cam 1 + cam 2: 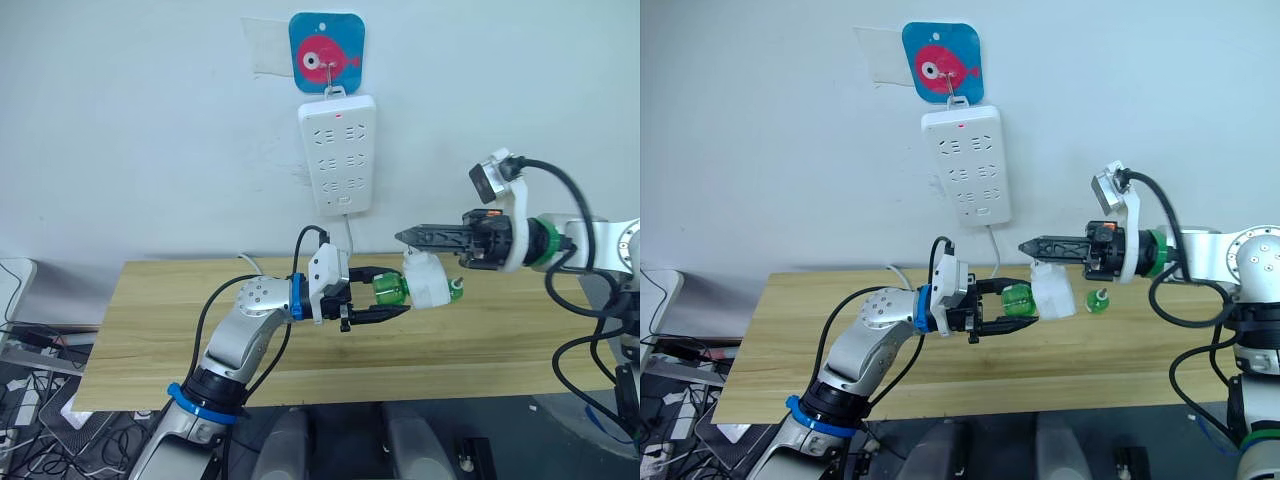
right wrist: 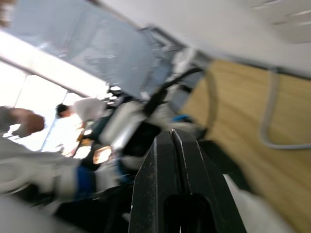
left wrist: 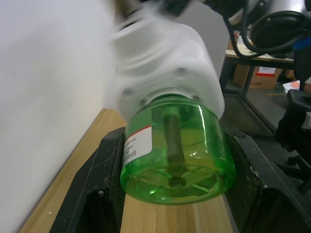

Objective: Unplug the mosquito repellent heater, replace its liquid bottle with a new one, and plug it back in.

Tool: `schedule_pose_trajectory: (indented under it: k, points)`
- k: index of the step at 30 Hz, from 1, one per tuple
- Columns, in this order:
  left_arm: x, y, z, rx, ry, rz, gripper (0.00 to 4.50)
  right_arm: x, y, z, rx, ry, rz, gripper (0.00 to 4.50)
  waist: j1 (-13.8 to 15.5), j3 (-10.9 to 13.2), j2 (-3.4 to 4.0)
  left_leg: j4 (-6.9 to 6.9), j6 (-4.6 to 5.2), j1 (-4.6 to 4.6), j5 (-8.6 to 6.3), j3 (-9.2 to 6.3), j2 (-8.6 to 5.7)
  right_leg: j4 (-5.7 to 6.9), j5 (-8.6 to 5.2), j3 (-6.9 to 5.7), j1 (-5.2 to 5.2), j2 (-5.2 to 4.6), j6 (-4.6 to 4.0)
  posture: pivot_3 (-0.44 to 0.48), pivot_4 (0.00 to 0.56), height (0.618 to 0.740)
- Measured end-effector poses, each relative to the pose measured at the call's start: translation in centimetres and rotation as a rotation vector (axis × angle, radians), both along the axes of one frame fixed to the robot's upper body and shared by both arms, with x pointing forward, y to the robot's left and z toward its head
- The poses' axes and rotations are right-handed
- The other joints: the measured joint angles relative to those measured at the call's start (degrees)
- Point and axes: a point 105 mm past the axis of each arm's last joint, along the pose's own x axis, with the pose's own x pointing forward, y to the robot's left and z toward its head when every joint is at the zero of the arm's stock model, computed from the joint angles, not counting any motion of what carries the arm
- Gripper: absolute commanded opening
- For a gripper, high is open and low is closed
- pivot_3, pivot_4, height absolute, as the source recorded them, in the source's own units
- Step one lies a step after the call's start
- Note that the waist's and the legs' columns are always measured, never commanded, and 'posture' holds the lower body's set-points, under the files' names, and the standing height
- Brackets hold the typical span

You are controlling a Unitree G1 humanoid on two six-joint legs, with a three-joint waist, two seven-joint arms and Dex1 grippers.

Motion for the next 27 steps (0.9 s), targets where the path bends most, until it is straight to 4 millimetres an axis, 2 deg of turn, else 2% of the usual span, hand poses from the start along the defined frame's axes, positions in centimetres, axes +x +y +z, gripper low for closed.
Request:
schedule_pose_trajectory:
  k: [6,11,15,19,22,27]
  points:
    - [-0.2,0.2,-0.1,0.001,0.010,-0.003,2.27,2.4,-1.3,-2.1,-0.113,-0.058,-0.096,0.03,0.0,0.0,0.00,0.00,0.00,0.01,0.00,0.01,0.00,0.00,0.00,0.01,-0.02,-0.01,0.00,-0.082,0.226,0.740]
    - [-0.5,0.1,0.3,-0.010,0.009,-0.017,2.27,2.4,-2.3,-4.0,-0.145,-0.043,-0.092,0.03,0.0,0.0,0.00,0.00,0.00,0.01,0.00,0.00,0.00,0.00,0.00,0.00,0.00,-0.01,0.00,-0.079,0.227,0.740]
    - [-0.3,0.2,0.4,-0.020,0.015,-0.006,2.27,0.0,-2.6,-6.2,-0.164,0.047,-0.017,0.03,0.1,0.0,0.00,-0.01,0.00,0.00,0.00,-0.02,0.01,0.00,0.00,0.00,-0.01,-0.01,0.00,-0.079,0.228,0.740]
    - [-0.1,0.2,0.6,-0.029,0.016,0.011,2.27,-2.7,-3.0,-7.2,-0.185,0.116,0.058,0.03,0.2,0.0,0.00,0.02,0.00,0.03,0.00,-0.01,-0.01,0.03,0.00,0.01,0.02,-0.03,0.00,-0.081,0.229,0.740]
    - [0.1,0.2,0.6,-0.028,0.015,0.019,2.27,-4.1,-2.8,-7.1,-0.164,0.146,0.102,0.03,0.0,0.0,0.00,0.02,0.00,0.07,0.00,0.02,0.00,0.08,0.00,0.03,0.02,-0.01,-0.01,-0.085,0.228,0.740]
    - [0.8,0.5,0.2,-0.004,0.008,0.052,2.27,-6.3,-2.2,-5.0,-0.067,0.179,0.207,0.03,0.0,0.0,0.00,0.02,0.00,0.08,0.00,-0.01,0.01,0.08,0.01,0.00,0.05,0.01,-0.01,-0.096,0.225,0.740]
